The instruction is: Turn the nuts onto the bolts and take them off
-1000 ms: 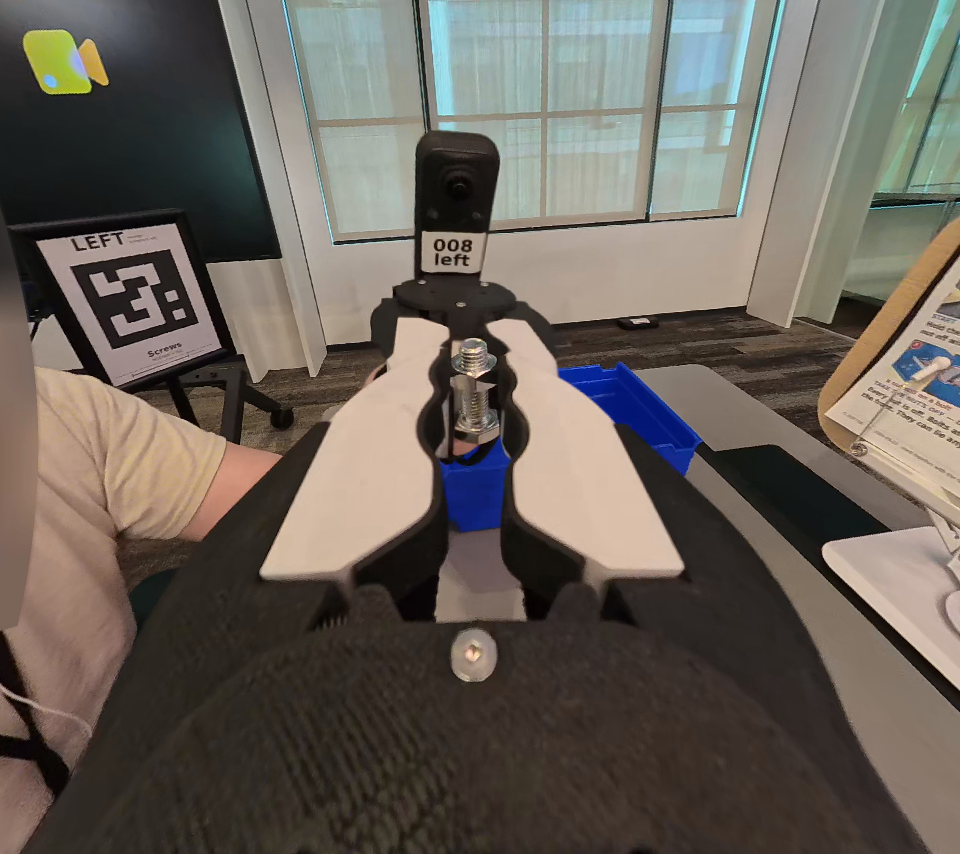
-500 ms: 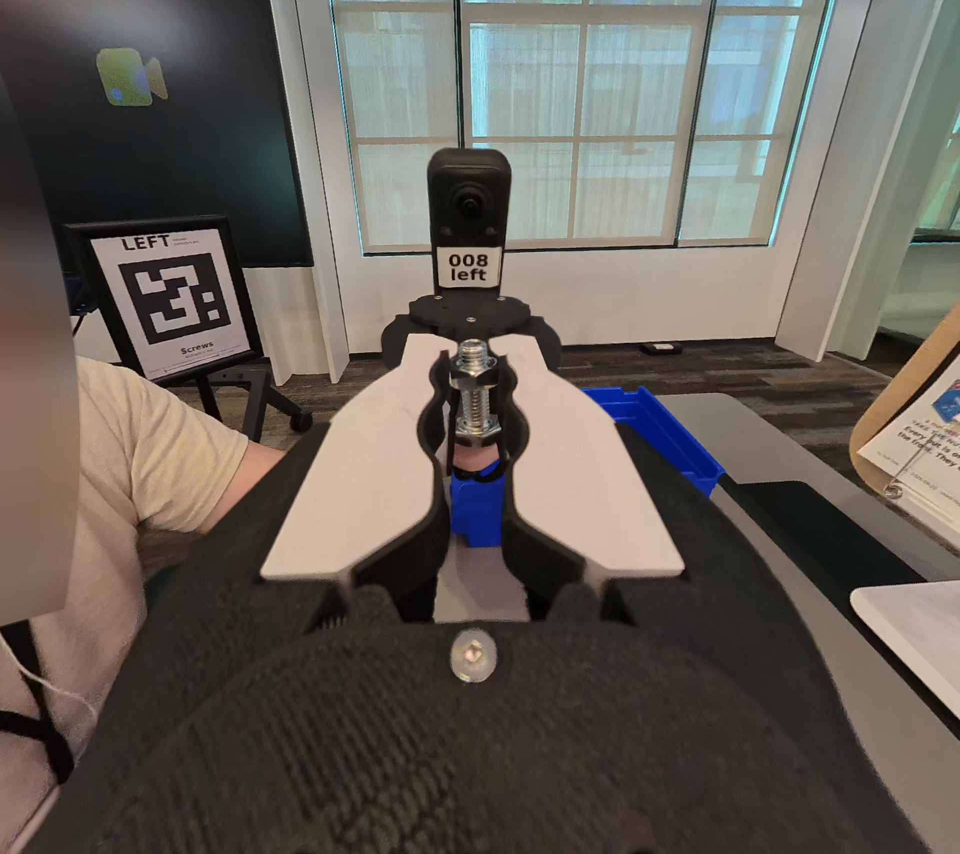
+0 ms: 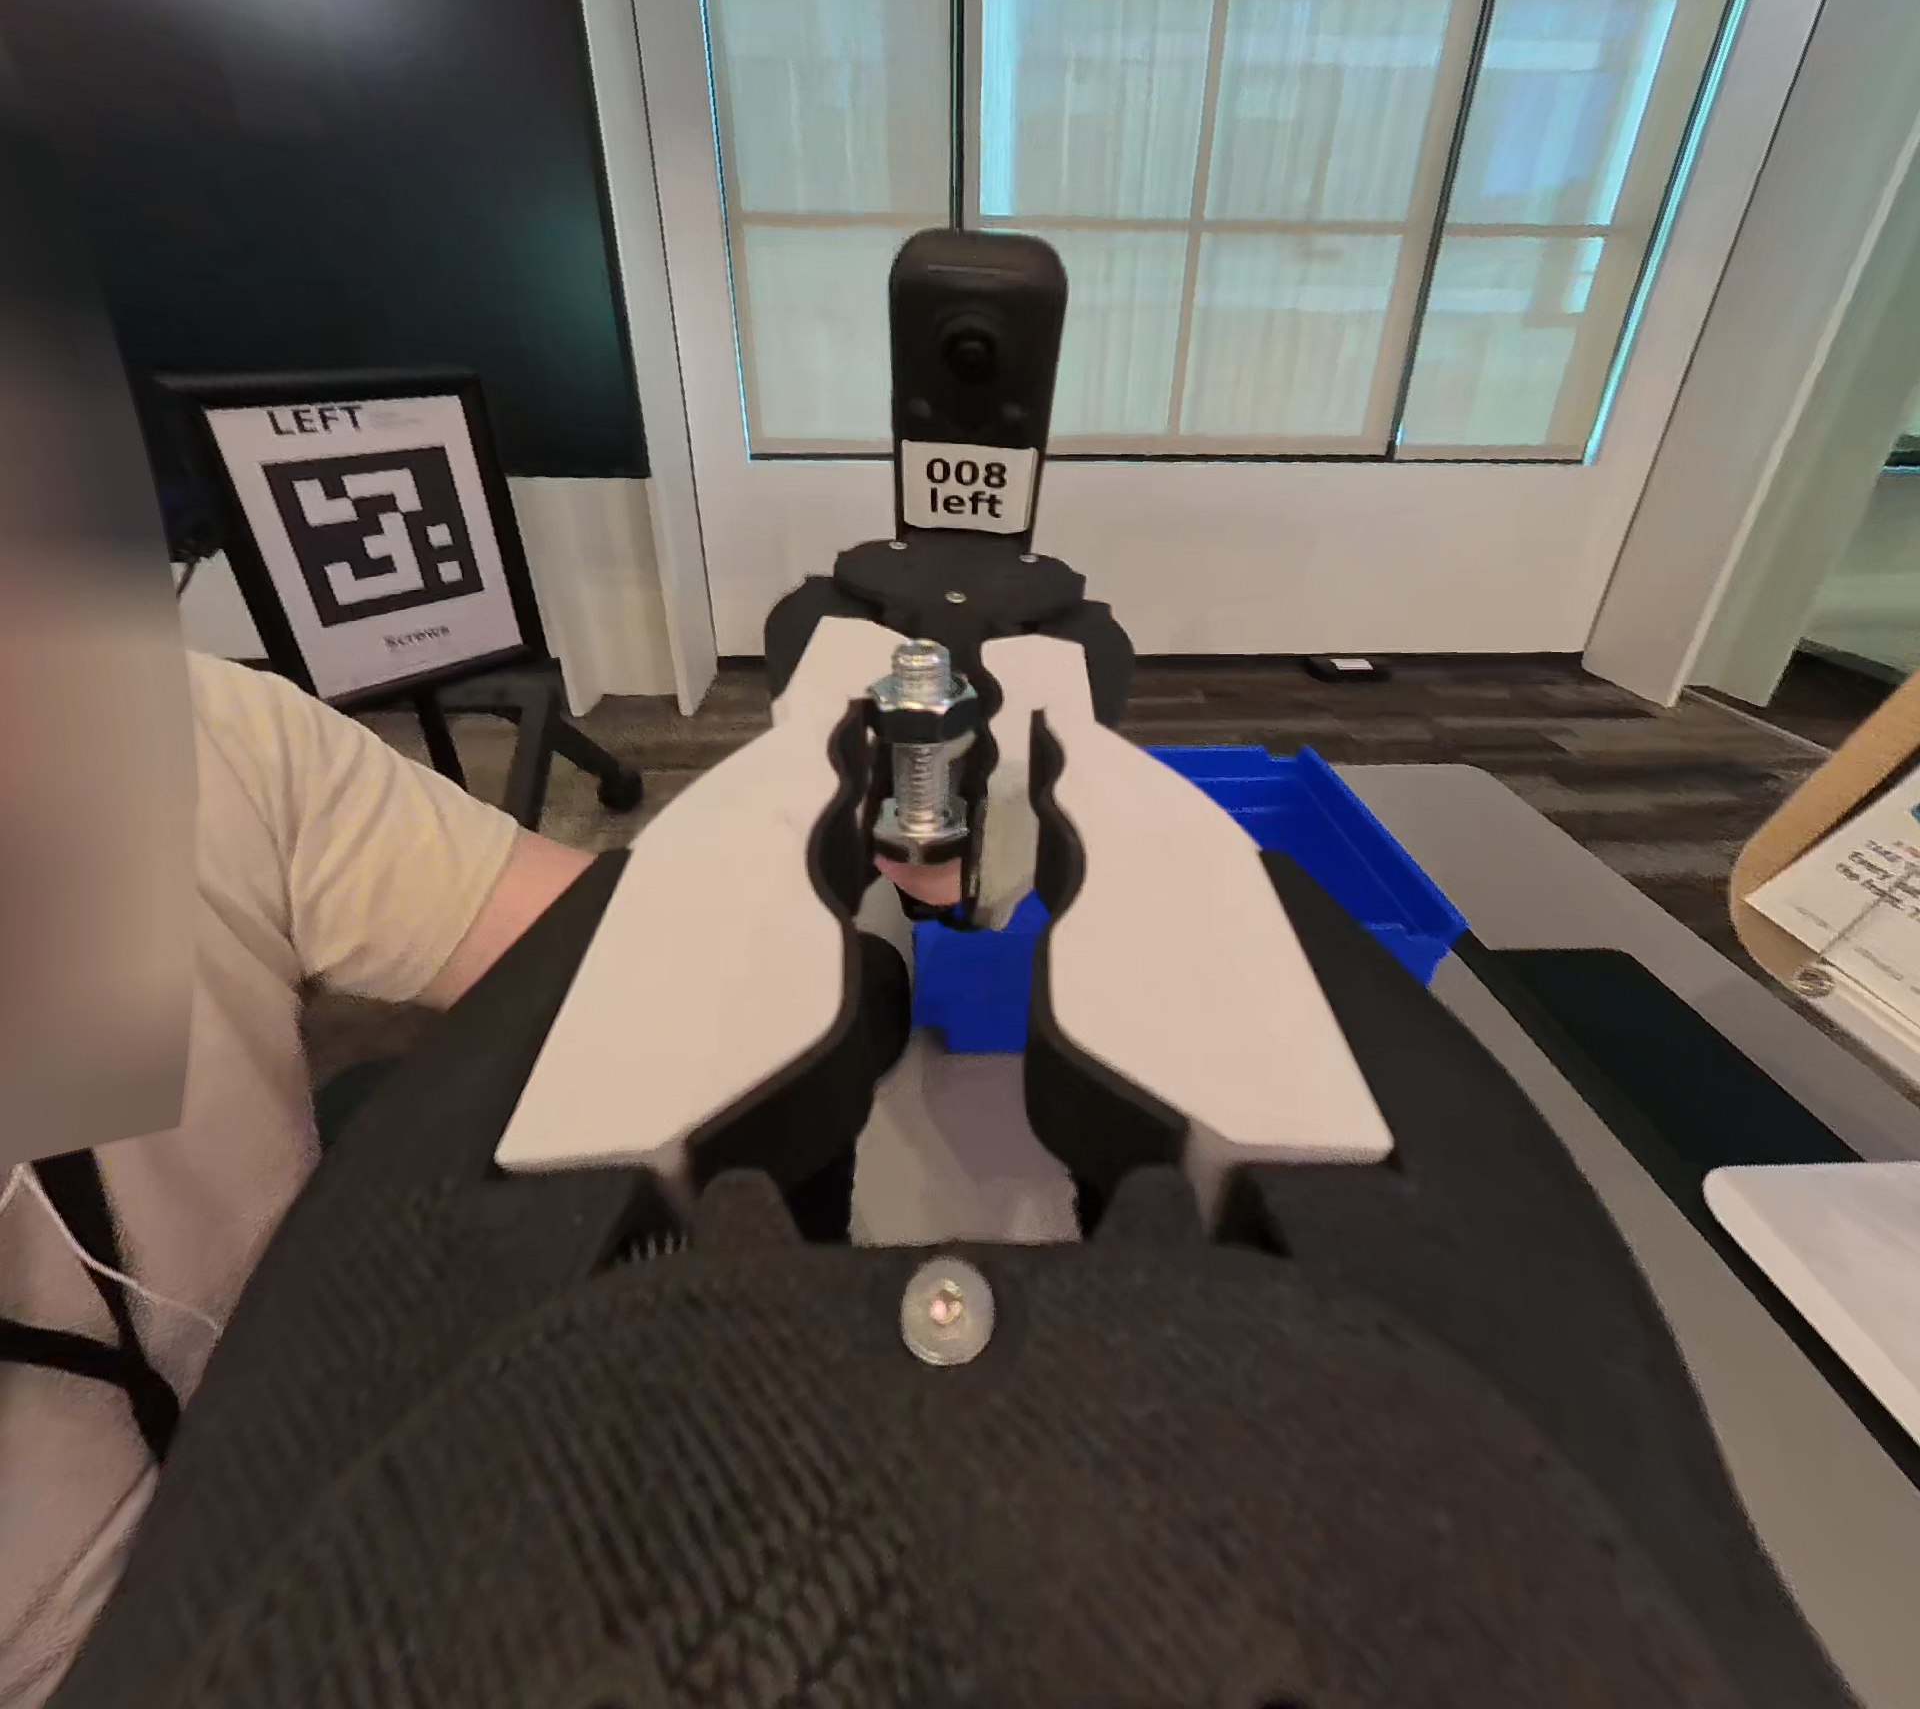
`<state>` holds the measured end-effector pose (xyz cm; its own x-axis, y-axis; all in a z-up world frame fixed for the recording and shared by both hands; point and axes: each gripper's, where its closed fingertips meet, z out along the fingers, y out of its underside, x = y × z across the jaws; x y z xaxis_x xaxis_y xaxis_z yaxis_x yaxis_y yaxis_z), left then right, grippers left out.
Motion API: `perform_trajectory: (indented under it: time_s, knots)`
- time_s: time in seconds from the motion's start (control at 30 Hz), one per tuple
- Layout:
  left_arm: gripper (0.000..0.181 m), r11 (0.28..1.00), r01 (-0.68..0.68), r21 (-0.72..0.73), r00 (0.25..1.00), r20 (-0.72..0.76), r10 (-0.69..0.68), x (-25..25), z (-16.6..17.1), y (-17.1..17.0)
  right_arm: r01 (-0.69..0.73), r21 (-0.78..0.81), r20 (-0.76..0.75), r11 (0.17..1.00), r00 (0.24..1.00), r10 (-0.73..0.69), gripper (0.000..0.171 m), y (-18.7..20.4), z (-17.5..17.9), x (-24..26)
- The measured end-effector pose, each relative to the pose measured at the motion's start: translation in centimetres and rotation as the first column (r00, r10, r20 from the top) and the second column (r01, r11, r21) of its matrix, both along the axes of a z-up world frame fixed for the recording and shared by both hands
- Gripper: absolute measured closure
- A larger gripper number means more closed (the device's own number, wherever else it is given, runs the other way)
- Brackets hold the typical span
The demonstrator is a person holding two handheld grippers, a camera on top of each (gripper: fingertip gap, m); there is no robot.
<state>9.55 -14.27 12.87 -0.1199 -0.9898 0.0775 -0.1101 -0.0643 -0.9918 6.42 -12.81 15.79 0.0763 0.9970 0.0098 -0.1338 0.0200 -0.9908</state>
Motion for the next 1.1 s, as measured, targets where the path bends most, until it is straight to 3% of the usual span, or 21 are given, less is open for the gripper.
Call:
perform_trajectory:
  time_s: [0.33, 0.5, 0.83, 1.1]
  knots:
    - [0.163, 1.000, -0.011, 0.006, 1.000, -0.009, 0.011, -0.4, 0.1, 0.1, -0.065, -0.020, -0.077, 0.998, 0.995, 0.063, 0.140, -0.5, 1.0, 1.2]
    - [0.163, 1.000, 0.019, 0.015, 1.000, -0.007, -0.019, 0.0, 0.0, -0.5, -0.005, 0.007, 0.006, 1.000, 1.000, 0.005, 0.138, -0.5, -0.1, -0.9]
    - [0.163, 1.000, 0.008, 0.018, 1.000, -0.005, -0.007, -0.7, 0.3, -0.3, -0.077, -0.075, -0.103, 0.994, 0.992, 0.069, 0.137, 0.2, 1.0, 1.8]
    - [0.164, 0.999, 0.031, 0.018, 0.999, -0.023, -0.031, -0.2, -0.1, -0.9, -0.038, 0.006, -0.027, 0.999, 0.999, 0.038, 0.133, -0.4, 0.3, 0.4]
